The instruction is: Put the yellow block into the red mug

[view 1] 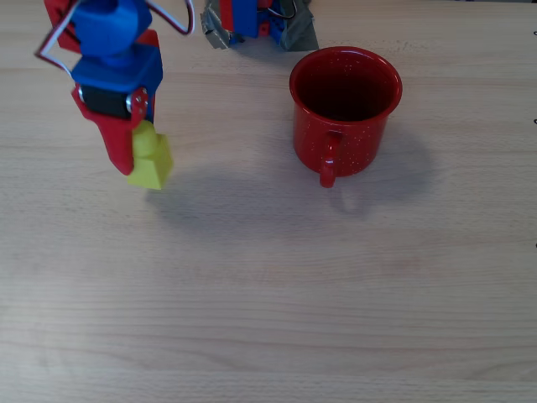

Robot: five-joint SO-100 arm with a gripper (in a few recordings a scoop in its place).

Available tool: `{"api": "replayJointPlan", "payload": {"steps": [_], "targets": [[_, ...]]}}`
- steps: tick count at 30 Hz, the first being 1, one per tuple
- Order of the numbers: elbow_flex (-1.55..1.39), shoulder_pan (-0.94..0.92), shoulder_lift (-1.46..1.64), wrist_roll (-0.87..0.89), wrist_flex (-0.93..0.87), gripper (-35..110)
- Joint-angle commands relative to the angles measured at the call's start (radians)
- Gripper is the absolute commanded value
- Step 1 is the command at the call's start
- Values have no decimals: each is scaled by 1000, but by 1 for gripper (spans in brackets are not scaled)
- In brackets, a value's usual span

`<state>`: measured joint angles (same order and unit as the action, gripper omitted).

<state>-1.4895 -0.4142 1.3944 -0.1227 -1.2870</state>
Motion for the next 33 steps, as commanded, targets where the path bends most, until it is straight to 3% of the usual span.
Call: {"api": "replayJointPlan", "payload": {"steps": [1, 20, 26, 33], "targets": [[87, -3, 178, 40, -46, 0], [383, 305, 456, 167, -448, 0], [344, 437, 535, 156, -445, 0], [77, 635, 713, 97, -357, 0]]}}
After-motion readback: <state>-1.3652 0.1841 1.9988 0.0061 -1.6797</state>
